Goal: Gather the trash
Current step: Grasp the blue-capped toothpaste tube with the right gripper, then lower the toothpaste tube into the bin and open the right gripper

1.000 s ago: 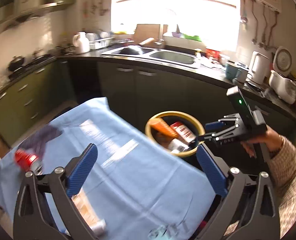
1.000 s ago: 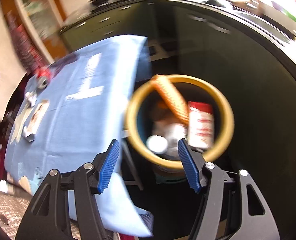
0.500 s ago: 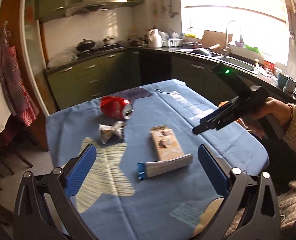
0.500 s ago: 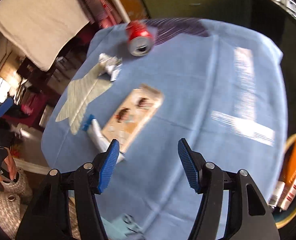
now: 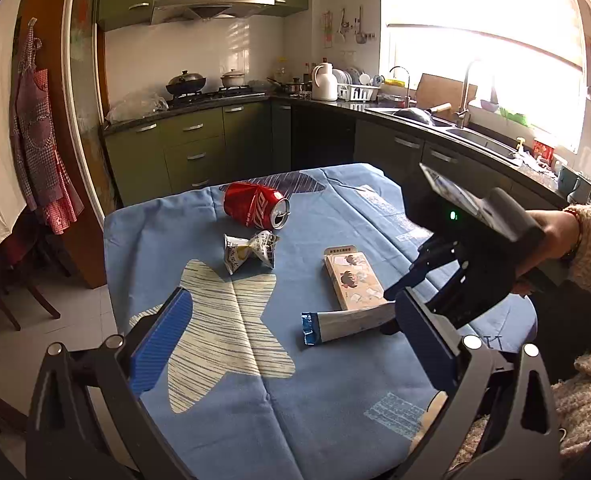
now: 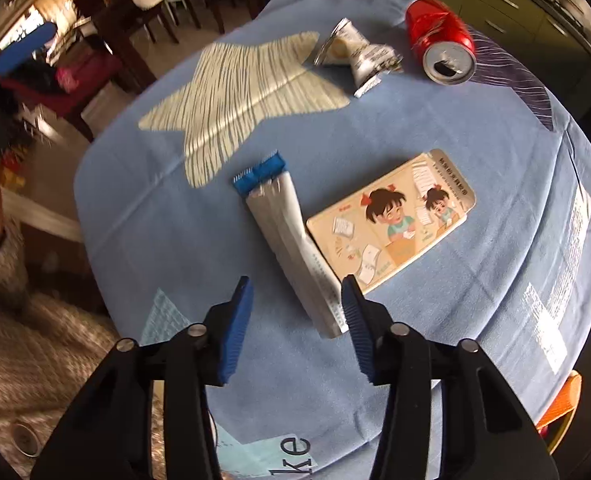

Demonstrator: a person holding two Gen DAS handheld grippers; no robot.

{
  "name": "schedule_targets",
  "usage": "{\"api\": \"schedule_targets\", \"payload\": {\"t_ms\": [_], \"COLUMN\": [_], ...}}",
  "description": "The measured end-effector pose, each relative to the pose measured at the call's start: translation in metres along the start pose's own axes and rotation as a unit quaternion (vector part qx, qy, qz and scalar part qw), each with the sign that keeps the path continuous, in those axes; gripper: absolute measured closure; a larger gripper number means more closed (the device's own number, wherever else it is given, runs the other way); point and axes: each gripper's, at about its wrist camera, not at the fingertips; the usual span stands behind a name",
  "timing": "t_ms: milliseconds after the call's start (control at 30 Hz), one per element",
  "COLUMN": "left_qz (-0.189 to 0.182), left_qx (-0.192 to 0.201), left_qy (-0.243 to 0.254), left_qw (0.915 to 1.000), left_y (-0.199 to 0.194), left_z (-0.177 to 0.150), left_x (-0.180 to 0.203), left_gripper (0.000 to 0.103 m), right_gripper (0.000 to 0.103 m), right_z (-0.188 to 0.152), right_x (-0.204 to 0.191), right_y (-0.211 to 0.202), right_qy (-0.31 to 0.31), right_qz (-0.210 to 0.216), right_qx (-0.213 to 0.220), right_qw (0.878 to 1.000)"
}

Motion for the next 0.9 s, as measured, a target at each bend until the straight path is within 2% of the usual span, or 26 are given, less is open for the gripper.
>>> {"api": "schedule_targets", "payload": {"t_ms": [133,267,300,333,400,567,633,733,800,900], "left_qz": [-0.003,-0.002,-0.001,-0.001,-0.001,-0.002,-0.004,-0.007,-0.011,-0.017], "left_qx": [-0.003,-0.006,-0.006,-0.007,-0.007,-0.01,-0.011,-0.014,-0.015,-0.019], "left_qy": [-0.005,-0.001,0.001,0.002,0.003,0.005,0.006,0.01,0.015,0.022], "left_qw": [1.0,1.0,1.0,1.0,1.0,0.9999,0.9999,0.9998,0.9997,0.9994], "left_y": [0.001,0.002,0.002,0.002,0.003,0.005,0.006,0.009,0.011,0.016], "left_z": [-0.001,-0.002,-0.002,-0.002,-0.002,-0.001,-0.001,-0.001,-0.001,0.0], "left_x": [-0.002,0.001,0.002,0.003,0.004,0.005,0.007,0.011,0.014,0.022], "left_gripper": [0.007,0.007,0.006,0.006,0.006,0.006,0.006,0.006,0.006,0.006], "right_gripper": [0.059,0.072,0.081,0.082,0.09,0.092,0.092,0.092,0.092,0.092], "right_z": [-0.001,0.0,-0.001,-0.001,-0.001,-0.017,-0.029,-0.062,-0.09,-0.14], "right_x": [-0.003,-0.01,-0.012,-0.015,-0.016,-0.012,-0.002,0.035,0.069,0.127], "right_y": [0.009,0.021,0.024,0.027,0.028,-0.005,-0.022,-0.052,-0.072,-0.096], "right_qy": [-0.017,-0.028,-0.032,-0.035,-0.032,-0.001,0.022,0.086,0.141,0.232], "right_qz": [-0.024,-0.019,-0.017,-0.018,-0.021,0.018,0.027,0.009,-0.009,-0.059], "right_qx": [-0.005,-0.018,-0.021,-0.022,-0.014,0.029,0.051,0.091,0.113,0.124], "right_qw": [1.0,0.999,0.999,0.999,0.999,0.999,0.998,0.992,0.983,0.963]}}
Point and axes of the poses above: each gripper's, at about its wrist camera, not at the fingertips, and y roughly the way its jaws point, x to its right, z to its top, and after that the axes turned 3 degrees about z, right-handed
